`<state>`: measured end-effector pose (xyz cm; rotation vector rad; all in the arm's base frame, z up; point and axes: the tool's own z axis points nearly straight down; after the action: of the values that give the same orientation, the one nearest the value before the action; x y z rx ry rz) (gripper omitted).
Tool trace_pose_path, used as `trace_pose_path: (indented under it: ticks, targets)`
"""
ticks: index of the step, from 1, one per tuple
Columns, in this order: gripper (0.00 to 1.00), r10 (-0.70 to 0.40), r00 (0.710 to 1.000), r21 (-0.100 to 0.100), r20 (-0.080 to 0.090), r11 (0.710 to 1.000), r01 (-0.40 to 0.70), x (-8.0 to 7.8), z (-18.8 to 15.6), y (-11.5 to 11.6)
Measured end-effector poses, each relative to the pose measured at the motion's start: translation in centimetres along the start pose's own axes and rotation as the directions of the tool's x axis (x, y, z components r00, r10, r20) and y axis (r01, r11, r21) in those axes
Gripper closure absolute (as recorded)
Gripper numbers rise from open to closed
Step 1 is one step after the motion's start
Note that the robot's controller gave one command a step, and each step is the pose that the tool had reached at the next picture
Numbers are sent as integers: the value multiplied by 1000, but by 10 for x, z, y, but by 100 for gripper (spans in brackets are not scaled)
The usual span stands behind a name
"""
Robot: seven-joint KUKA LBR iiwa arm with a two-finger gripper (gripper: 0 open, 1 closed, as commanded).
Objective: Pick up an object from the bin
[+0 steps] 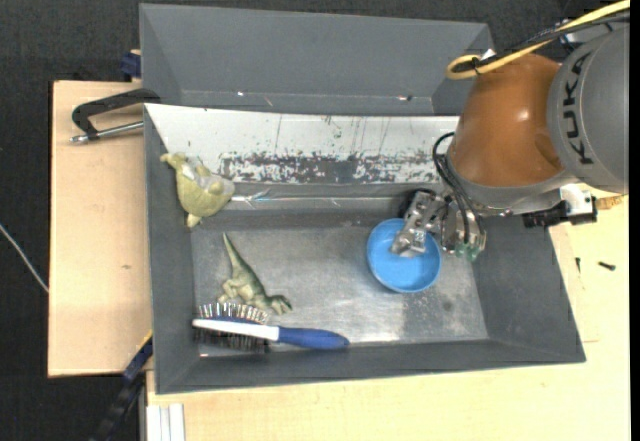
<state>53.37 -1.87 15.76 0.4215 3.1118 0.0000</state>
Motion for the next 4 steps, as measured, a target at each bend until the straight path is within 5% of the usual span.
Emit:
trace_pose_path:
  ticks: [1, 2, 3, 4]
  targets:
    - [0, -2, 1000, -1, -1, 1000, 2, 0, 0, 1]
    - [0, -90, 996, -2, 6, 996, 90, -12, 59, -7]
    - [100, -89, 996, -1, 2, 996, 89, -11, 60, -7]
    - [100, -86, 996, -3, 13, 996, 86, -27, -27, -5]
